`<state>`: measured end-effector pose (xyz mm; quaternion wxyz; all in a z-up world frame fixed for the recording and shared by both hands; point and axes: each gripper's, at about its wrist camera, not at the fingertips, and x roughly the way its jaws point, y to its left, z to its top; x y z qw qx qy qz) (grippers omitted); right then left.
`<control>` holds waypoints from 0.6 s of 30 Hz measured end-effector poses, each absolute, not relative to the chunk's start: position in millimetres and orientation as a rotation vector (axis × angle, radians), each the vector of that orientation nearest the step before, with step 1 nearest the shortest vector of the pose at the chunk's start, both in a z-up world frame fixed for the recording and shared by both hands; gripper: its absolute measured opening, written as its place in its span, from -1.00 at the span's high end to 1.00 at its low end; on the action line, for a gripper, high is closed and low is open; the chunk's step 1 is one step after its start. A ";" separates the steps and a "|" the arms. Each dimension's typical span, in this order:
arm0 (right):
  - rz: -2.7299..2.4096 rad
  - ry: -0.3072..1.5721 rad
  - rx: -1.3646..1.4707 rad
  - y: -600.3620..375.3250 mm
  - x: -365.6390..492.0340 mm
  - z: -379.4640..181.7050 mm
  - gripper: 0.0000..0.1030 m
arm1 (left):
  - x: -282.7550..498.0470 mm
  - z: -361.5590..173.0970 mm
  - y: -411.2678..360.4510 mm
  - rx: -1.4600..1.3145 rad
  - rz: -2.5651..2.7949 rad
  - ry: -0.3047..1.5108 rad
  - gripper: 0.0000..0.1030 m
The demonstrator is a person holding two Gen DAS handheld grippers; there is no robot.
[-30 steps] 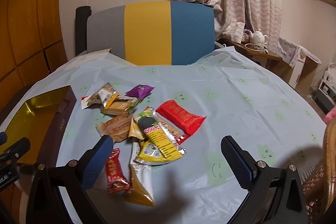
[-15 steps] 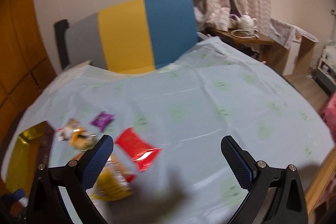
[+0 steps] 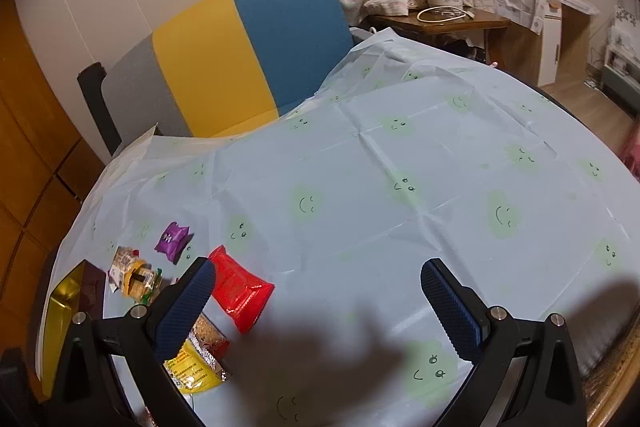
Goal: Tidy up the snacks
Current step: 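Reach the left gripper to the small red candy bar and grasp it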
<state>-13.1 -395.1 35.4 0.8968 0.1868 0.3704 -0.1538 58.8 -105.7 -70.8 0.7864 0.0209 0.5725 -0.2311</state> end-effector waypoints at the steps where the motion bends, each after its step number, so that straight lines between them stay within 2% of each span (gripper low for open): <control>1: -0.315 0.768 0.379 -393.0 -12.2 35.6 -1.00 | 62.5 -74.8 -108.2 0.037 -0.494 1.256 -0.22; 3: -0.305 0.765 0.363 -389.0 -11.6 36.6 -1.00 | 69.1 -80.3 -111.2 0.016 -0.475 1.265 -0.11; 7: -0.284 0.771 0.350 -385.6 -9.2 35.5 -1.00 | 76.9 -83.9 -118.0 -0.002 -0.443 1.265 -0.06; 14: -0.256 0.791 0.283 -374.3 -4.3 33.0 -1.00 | 49.9 -91.2 -140.4 0.273 -0.464 1.113 -0.14; 17: -0.234 0.813 0.260 -368.5 -2.8 29.5 -0.98 | 42.4 -91.5 -129.6 0.248 -0.483 1.074 -0.13; 18: -0.240 0.823 0.242 -366.3 -2.0 27.9 -0.94 | 42.6 -90.0 -123.9 0.225 -0.478 1.076 0.00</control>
